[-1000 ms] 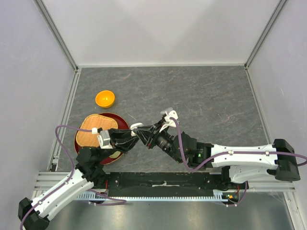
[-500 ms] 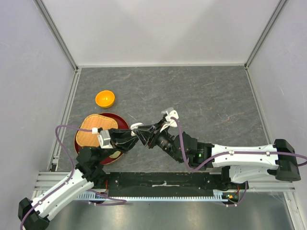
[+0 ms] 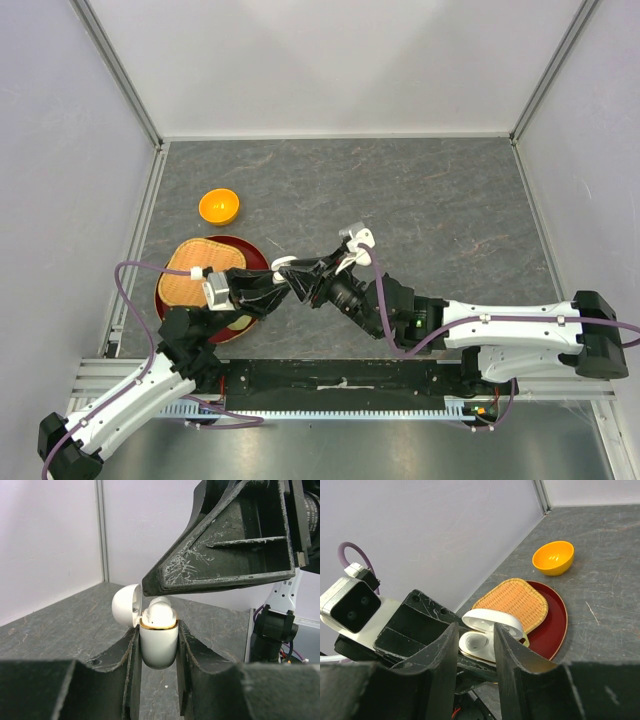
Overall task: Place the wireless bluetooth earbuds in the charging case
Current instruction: Place the earbud in the charging case.
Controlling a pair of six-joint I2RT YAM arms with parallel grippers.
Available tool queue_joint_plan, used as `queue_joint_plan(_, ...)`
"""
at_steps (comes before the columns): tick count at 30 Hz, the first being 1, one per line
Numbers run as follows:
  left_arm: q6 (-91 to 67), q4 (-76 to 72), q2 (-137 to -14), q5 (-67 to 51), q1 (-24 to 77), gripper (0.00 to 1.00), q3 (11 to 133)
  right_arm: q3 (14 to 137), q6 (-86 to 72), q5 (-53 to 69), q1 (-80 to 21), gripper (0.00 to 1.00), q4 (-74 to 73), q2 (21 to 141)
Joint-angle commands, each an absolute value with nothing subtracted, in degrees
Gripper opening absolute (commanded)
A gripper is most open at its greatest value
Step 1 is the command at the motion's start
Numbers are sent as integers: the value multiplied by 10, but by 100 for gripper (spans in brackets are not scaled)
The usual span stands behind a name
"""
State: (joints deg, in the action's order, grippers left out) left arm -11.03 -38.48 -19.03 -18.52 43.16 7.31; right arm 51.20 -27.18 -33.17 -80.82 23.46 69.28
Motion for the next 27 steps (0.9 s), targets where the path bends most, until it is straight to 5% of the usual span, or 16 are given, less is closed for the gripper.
queue_joint_plan(1, -97, -426, -191, -192, 432, 2, 92, 526, -252, -317, -806, 41, 262, 665)
queue_joint_plan(8, -98, -416, -189, -186, 432, 2, 91, 508, -246, -308, -807, 47, 271, 618)
queue_joint_plan(18, -101, -403, -195, -184, 432, 2, 101, 503, -286, -470, -804, 89, 156, 553)
queue_joint_plan(20, -103, -403, -196, -184, 432, 2, 101, 518, -287, -493, -799, 98, 103, 552)
queue_joint_plan(27, -108, -403, -214, -193, 432, 2, 109, 684, -457, -450, -663, 98, -269, 628)
